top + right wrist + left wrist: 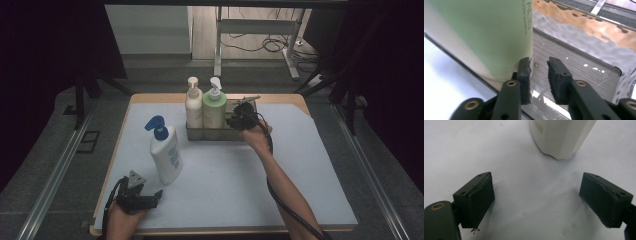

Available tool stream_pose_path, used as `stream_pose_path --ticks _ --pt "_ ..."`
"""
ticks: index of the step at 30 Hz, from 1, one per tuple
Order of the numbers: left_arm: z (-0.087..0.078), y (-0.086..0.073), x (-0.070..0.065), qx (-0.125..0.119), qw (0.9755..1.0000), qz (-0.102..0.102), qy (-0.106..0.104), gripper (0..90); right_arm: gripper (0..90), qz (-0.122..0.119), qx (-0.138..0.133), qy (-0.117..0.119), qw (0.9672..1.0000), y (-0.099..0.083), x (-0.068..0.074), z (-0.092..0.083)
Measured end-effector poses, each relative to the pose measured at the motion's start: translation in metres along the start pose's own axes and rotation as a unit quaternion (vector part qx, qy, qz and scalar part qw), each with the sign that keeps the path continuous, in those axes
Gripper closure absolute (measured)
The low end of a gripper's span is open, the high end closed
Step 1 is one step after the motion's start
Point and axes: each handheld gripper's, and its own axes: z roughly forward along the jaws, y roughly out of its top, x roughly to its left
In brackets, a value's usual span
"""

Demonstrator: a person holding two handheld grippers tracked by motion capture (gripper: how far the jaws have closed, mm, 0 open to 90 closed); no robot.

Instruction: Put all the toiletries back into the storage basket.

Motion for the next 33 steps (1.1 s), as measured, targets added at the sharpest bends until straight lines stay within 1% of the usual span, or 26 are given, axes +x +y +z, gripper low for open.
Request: stream_pose_path --ticks 1,3,5,7,10,13,14,15,19,21,23,24,27,29,30,31,33 --pt "0.0 0.0 0.0 0.0 1.0 0.0 0.0 12.2 59.7 -0.002 0.0 0.004 1.0 -0.001 0.0 -0.002" --pt "0.0 0.0 0.0 0.0 1.0 0.0 0.0 12.2 56.5 -0.004 -0.004 0.006 1.0 -0.001 -0.001 -0.006" --pt "0.0 0.0 0.0 0.0 1.0 0.0 0.0 12.2 52.3 -0.002 -0.006 0.014 0.9999 -0.002 -0.001 -0.01" --pt "0.0 0.0 0.0 0.0 1.0 0.0 0.0 12.2 48.4 -0.006 -0.009 0.02 0.9997 -0.002 -0.001 -0.014" --pt "0.0 0.0 0.0 0.0 1.0 0.0 0.0 12.2 44.1 -0.009 -0.007 0.03 0.9995 -0.003 0.0 -0.02" --pt "0.0 0.0 0.0 0.0 1.0 0.0 0.0 12.2 40.7 -0.019 -0.007 0.031 0.9993 -0.006 0.001 -0.025" --pt "0.0 0.0 0.0 0.0 1.0 0.0 0.0 12.2 39.1 -0.019 -0.007 0.034 0.9992 -0.006 0.001 -0.027" --pt "0.0 0.0 0.0 0.0 1.0 0.0 0.0 12.2 37.5 -0.022 -0.009 0.039 0.999 -0.007 0.002 -0.029" --pt "0.0 0.0 0.0 -0.001 1.0 -0.001 0.0 12.2 33.2 -0.023 -0.015 0.047 0.9985 -0.01 0.003 -0.036" --pt "0.0 0.0 0.0 -0.001 1.0 -0.001 0.0 12.2 30.7 -0.031 -0.013 0.049 0.9982 -0.011 0.004 -0.04" --pt "0.0 0.0 0.0 -0.001 1.0 -0.001 0.0 12.2 26.3 -0.039 -0.016 0.053 0.9977 -0.014 0.005 -0.044" --pt "0.0 0.0 0.0 -0.001 1.0 -0.001 0.0 12.2 25.2 -0.038 -0.015 0.054 0.9977 -0.014 0.006 -0.045" --pt "0.0 0.0 0.0 -0.001 1.0 -0.001 0.0 12.2 17.2 -0.042 -0.017 0.063 0.997 -0.017 0.007 -0.049" --pt "0.0 0.0 0.0 -0.001 1.0 -0.001 0.0 12.2 13.2 -0.045 -0.018 0.063 0.9968 -0.019 0.008 -0.052" --pt "0.0 0.0 0.0 -0.001 1.0 -0.001 0.0 12.2 12.7 -0.047 -0.019 0.059 0.997 -0.021 0.009 -0.054" --pt "0.0 0.0 0.0 -0.001 1.0 -0.001 0.0 12.2 10.6 -0.055 -0.023 0.055 0.9967 -0.022 0.009 -0.057" --pt "0.0 0.0 0.0 0.0 1.0 -0.001 0.0 12.2 3.8 -0.059 -0.03 0.052 0.9964 -0.025 0.01 -0.061"
